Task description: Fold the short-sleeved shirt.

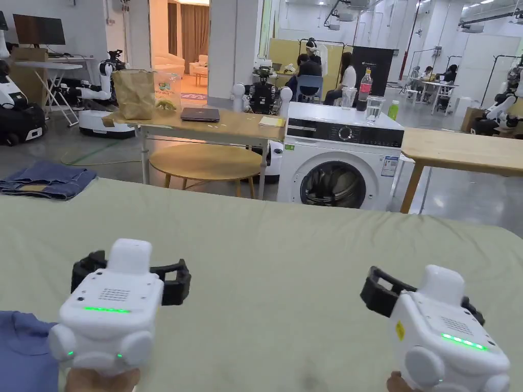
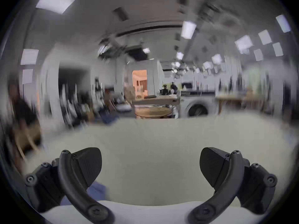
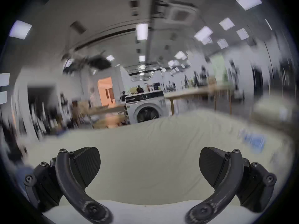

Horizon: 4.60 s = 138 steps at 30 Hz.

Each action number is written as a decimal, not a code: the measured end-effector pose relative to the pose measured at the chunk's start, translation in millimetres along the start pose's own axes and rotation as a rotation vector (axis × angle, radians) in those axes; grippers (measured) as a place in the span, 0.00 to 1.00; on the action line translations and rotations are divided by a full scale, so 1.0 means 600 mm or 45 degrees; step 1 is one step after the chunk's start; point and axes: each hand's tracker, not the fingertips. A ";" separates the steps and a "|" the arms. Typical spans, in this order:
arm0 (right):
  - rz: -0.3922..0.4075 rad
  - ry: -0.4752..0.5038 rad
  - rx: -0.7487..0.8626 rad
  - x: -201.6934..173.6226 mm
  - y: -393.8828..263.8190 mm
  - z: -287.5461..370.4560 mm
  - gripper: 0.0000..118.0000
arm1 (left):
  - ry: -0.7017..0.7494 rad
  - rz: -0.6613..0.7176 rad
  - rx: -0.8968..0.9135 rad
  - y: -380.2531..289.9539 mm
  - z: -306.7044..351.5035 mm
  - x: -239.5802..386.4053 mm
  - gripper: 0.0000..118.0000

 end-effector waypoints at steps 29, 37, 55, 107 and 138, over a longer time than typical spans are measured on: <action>-0.070 0.003 -0.081 -0.007 -0.046 0.011 1.00 | -0.170 0.582 0.114 -0.011 0.019 -0.013 1.00; 0.023 0.032 -0.058 -0.032 -0.044 0.022 1.00 | -0.143 0.438 0.111 -0.017 0.030 0.003 1.00; 0.049 -0.001 0.054 -0.046 -0.026 0.059 0.00 | -0.085 0.362 0.102 -0.008 0.040 -0.011 0.00; 0.248 0.547 -0.179 -0.327 -0.098 0.084 0.00 | -0.135 0.346 -1.181 -0.268 0.015 -0.286 0.49; 0.120 0.357 -0.090 -0.152 -0.020 0.089 0.00 | -0.320 0.568 -0.353 0.064 0.095 -0.317 0.02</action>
